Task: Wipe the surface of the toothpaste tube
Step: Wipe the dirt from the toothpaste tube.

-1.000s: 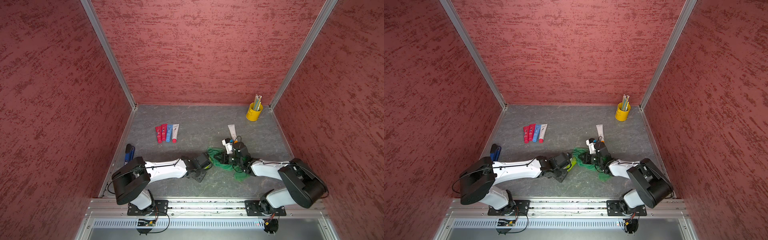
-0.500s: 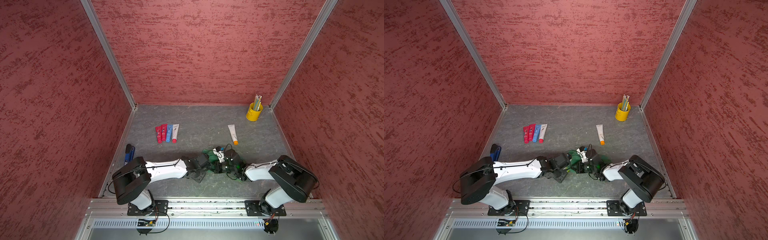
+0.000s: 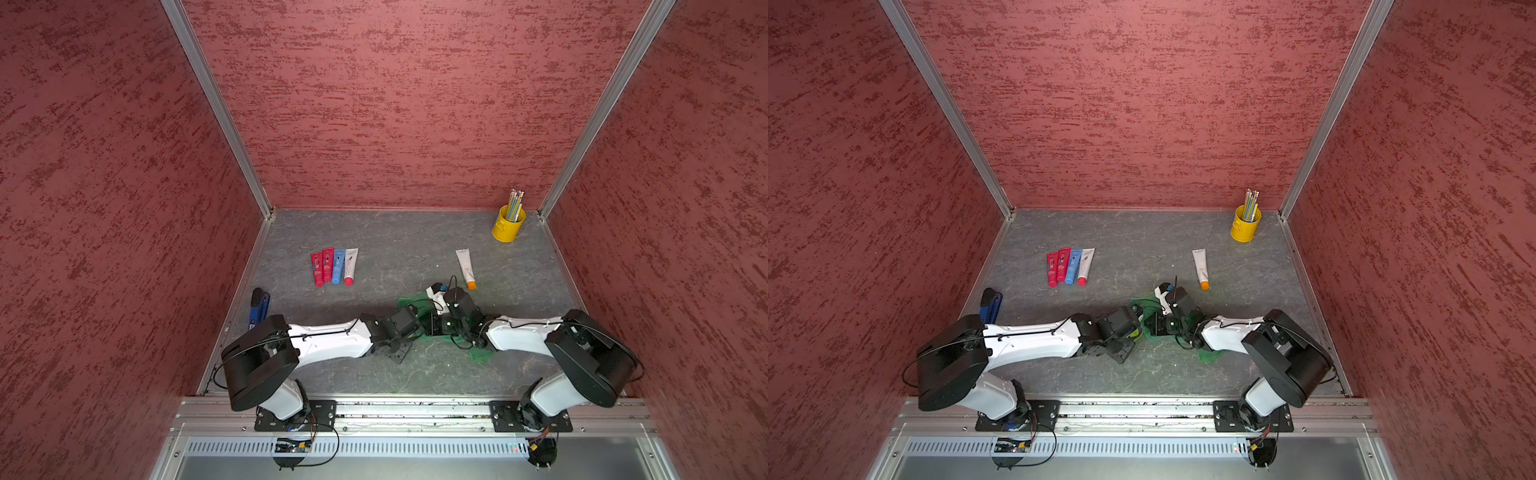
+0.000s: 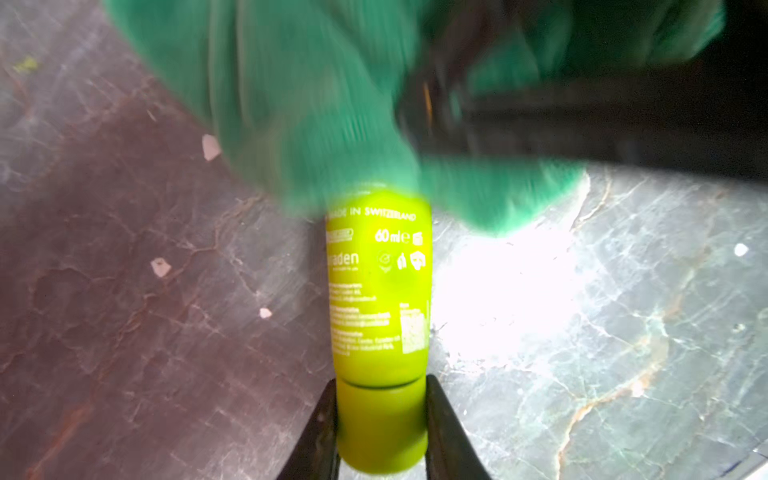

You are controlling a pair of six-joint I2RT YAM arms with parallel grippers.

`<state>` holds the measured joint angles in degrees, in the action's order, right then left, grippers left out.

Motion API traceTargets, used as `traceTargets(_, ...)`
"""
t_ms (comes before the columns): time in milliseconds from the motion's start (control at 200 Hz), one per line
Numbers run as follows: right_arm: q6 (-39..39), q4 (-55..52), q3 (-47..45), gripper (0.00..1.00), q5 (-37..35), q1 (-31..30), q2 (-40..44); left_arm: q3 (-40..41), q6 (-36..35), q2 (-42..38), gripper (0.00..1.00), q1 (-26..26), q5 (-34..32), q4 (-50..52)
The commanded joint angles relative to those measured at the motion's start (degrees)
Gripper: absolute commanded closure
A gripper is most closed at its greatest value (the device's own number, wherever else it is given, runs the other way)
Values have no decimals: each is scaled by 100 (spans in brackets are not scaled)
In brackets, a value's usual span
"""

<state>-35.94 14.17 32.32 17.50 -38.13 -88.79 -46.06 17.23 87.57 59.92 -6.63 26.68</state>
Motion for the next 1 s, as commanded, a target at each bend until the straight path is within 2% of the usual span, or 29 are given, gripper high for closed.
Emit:
traceTargets(0, 338, -458, 209, 100, -658, 183, -237, 38, -58, -119, 99, 97, 170, -145)
traceTargets(105, 182, -46, 164, 100, -137, 104, -483, -57, -102, 33, 100, 99, 224, -100)
traceTargets(331, -346, 798, -61, 100, 952, -646, -720, -78, -119, 77, 100, 99, 234, -110)
traceTargets(426, -525, 1191, -213, 100, 1319, -731, -783, -81, -105, 99, 100, 98, 206, -100)
traceTargets(561, -228, 640, -133, 100, 839, -630, -701, -94, -108, 104, 100, 99, 195, -87)
traceTargets(777, 294, -163, 208, 100, -174, 211, -620, -36, -97, 15, 100, 99, 198, -129)
traceTargets(887, 320, -196, 379, 100, -206, 306, -693, -84, -97, 91, 100, 103, 180, -92)
traceTargets(997, 217, 68, 317, 100, 164, 234, -844, -78, -97, 80, 100, 98, 178, -101)
